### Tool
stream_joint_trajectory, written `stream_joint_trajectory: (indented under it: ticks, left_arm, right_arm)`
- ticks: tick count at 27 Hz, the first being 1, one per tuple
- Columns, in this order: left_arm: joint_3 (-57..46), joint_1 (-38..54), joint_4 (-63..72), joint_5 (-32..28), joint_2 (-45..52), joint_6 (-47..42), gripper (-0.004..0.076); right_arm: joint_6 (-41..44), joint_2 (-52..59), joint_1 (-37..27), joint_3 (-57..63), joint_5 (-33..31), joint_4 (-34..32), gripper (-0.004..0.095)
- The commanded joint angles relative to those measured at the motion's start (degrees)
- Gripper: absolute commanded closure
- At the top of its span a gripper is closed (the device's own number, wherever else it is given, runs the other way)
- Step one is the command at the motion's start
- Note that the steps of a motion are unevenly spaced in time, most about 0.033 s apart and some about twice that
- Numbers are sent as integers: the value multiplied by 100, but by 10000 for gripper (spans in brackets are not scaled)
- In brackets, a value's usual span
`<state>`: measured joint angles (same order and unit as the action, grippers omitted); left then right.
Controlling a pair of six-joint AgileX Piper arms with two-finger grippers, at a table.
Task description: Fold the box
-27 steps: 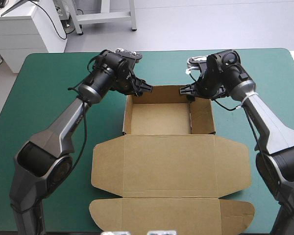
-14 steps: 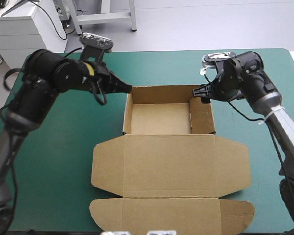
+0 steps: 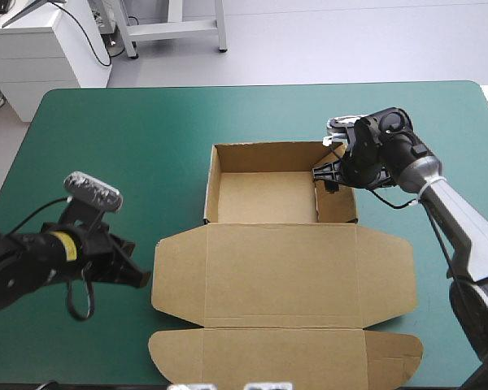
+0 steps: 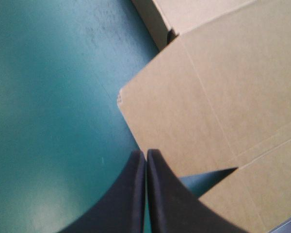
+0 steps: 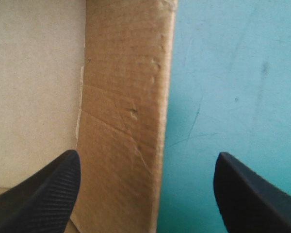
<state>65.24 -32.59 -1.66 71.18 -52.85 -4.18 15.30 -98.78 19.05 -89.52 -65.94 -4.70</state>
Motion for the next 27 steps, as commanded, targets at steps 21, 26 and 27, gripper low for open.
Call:
stream_joint_trajectory:
  ticks: [21, 26, 27]
  left_arm:
    - [-3570, -25, -6, -2071, 4127, -76, 731]
    - [-3570, -25, -6, -2117, 4121, -76, 731]
    - [-3570, -25, -6, -2142, 4121, -76, 731]
  right_arm:
    - [-1006, -478, -373, -601, -483, 304, 929]
    - [-1530, 178, -1292, -1640, -544, 739, 929]
    - [-1652, 290, -1489, -1767, -544, 773, 929]
